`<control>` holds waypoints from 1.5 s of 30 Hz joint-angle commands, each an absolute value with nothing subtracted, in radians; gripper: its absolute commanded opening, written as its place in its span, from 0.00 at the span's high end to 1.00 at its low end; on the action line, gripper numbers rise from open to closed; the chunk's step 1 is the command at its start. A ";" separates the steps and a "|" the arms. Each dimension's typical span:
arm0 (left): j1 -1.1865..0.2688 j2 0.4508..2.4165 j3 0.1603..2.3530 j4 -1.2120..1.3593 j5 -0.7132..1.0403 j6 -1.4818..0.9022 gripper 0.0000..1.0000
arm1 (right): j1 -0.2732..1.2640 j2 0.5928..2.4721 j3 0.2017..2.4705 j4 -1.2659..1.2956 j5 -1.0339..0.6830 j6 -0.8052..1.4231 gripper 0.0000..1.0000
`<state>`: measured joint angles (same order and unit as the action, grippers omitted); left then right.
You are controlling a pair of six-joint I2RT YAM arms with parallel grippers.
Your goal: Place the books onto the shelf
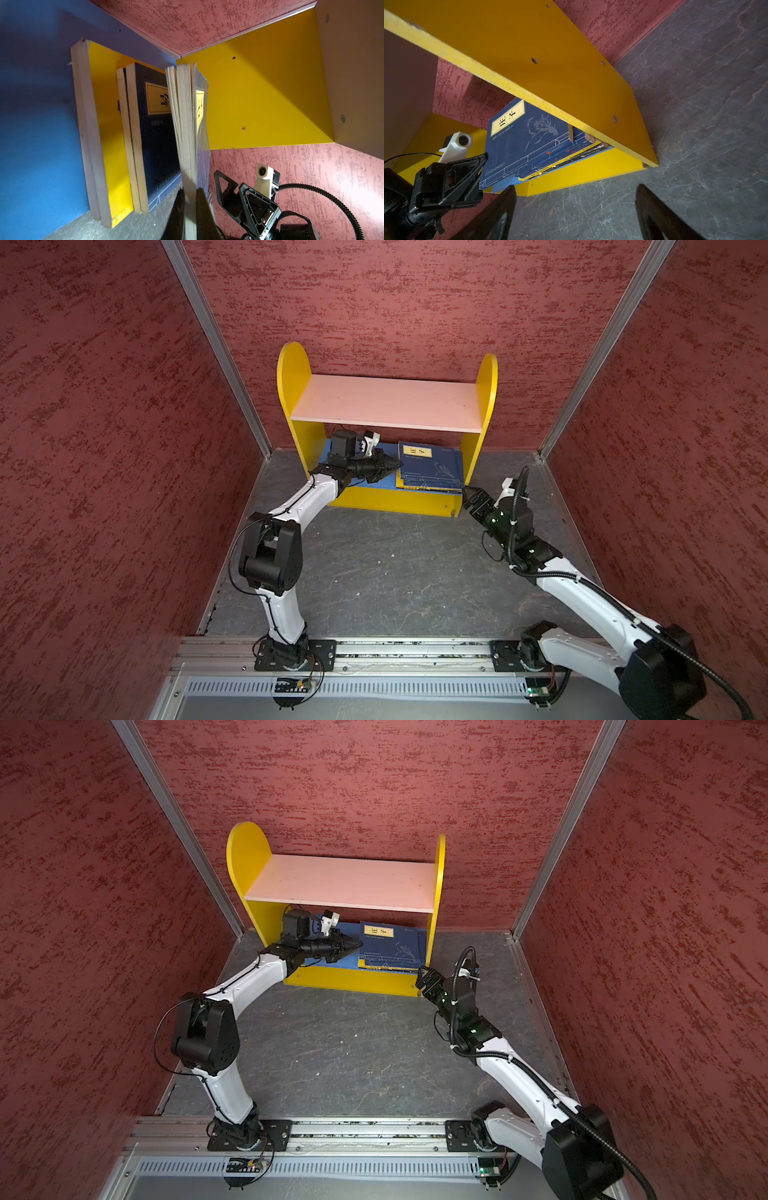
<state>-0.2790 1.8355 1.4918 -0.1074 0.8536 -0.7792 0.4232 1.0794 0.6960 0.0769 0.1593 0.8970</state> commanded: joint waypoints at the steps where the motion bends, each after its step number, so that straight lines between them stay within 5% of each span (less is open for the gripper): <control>1: -0.265 1.858 1.538 -0.159 0.948 -0.707 0.94 | 0.416 1.077 0.702 0.075 0.168 0.875 0.10; 27: -0.261 1.928 1.580 -0.063 0.956 -0.806 0.95 | 0.403 1.202 0.796 0.081 0.236 0.787 0.08; 45: -0.281 1.949 1.598 -0.047 0.948 -0.814 0.96 | 0.347 1.346 0.938 0.101 0.117 0.712 0.01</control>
